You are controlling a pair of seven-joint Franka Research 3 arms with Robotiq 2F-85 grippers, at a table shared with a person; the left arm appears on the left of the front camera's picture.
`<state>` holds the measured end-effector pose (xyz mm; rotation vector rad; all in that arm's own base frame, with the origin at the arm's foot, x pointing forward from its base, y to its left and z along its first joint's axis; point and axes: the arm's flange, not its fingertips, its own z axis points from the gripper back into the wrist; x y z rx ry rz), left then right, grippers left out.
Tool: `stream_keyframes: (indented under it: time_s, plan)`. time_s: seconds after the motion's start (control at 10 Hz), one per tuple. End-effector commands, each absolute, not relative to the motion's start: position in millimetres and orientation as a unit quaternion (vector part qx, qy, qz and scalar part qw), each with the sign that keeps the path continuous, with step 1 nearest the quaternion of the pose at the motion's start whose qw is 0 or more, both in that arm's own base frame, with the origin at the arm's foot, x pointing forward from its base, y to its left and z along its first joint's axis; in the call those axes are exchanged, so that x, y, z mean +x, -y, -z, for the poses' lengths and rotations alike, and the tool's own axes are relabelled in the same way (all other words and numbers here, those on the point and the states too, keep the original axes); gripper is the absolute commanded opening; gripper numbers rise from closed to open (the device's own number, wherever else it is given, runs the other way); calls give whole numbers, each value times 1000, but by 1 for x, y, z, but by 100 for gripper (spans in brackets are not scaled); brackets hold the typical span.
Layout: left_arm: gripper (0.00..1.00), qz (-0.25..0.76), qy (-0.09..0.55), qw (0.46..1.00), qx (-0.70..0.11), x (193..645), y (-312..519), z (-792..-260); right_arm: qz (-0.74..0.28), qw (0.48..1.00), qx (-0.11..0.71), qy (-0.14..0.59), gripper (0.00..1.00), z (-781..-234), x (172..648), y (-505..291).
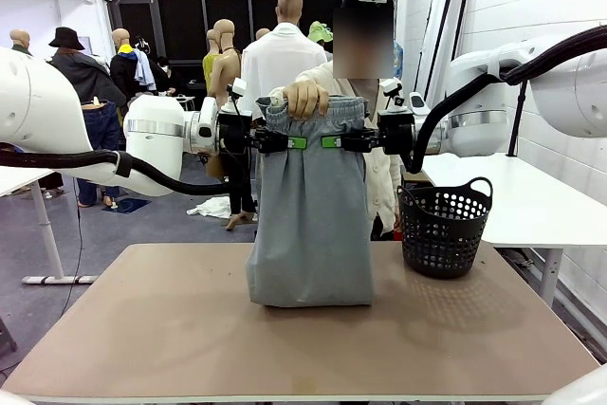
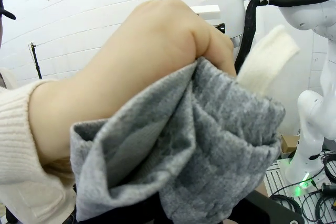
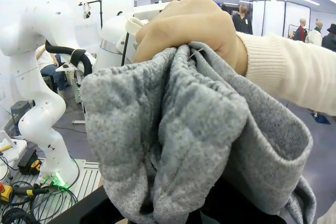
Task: Fold the training pants.
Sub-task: Release the ends of the Training pants and then grab the overlapped ends.
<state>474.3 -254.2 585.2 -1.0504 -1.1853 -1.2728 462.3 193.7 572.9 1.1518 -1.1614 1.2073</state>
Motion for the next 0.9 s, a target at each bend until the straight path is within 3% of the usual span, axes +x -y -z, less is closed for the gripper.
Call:
stream_keyframes:
  time_s: [0.0,0.8]
  plan:
    - [0,528,505,520,-443,471,254,-585,-504,521,487,487,0,-576,461,-193]
    - [0,529,497,529,-440,475,253,-587,-505,528,482,484,2,-573,463,-193]
